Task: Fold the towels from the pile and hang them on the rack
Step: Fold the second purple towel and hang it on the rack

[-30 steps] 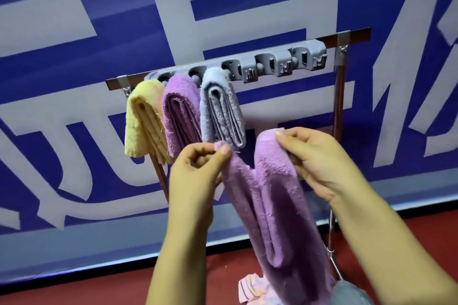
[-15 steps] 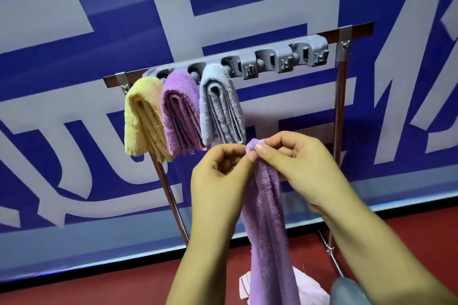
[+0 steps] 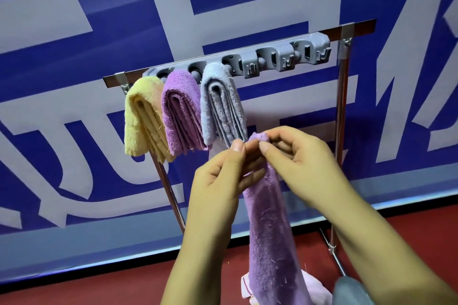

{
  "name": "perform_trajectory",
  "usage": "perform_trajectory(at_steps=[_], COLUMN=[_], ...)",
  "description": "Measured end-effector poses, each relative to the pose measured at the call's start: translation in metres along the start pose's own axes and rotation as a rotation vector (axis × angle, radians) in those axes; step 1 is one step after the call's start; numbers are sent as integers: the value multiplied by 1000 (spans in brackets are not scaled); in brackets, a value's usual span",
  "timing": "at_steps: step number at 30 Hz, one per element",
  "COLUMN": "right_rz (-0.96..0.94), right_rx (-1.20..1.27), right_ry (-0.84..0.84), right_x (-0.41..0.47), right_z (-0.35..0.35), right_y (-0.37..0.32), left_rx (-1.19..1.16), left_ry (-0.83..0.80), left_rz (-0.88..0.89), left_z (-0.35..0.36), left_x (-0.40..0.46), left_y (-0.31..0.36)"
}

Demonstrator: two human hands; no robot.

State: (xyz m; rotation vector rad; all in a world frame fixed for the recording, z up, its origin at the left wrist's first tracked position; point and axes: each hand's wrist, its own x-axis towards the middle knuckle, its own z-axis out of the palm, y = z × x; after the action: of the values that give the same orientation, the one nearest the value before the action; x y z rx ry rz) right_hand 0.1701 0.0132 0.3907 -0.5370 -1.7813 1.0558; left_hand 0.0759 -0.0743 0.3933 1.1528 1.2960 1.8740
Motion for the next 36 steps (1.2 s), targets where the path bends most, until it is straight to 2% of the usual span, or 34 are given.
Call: perform_trajectory(at_steps=[2,4,7,12,15,20,25,30,33,36], right_rz=[13,58,113,147,155,150,155,161,172,142], right_rx=[-12,18,128,390,483,553,659,670,493,351], right_ry=[13,30,14,37,26,-8,-46,-42,19,44], right_x=[1,3,7,14,14,13,13,12,12,10], right_z=[-2,-5,-12,-22,-27,-35,-40,-49,-57,-62], right_y=[2,5,5,-4,-8,-13,-16,-17,-9,-8], left_rx=[60,155,401,602,562,467,348,282,271,355], left_ry=[-18,35,106,-159,-249,-198,-345,-361,-243,-99], left_rz=[39,120,227,176,115,51,12,-16,-11,118], left_z=[-3,-9,-25,-38,-35,-37,-41,-51,-64,-76], left_x=[0,1,8,13,12,16,22,23,23,26], left_y=[0,-3,-12,-27,-36,-43,-45,-50,-35,-1])
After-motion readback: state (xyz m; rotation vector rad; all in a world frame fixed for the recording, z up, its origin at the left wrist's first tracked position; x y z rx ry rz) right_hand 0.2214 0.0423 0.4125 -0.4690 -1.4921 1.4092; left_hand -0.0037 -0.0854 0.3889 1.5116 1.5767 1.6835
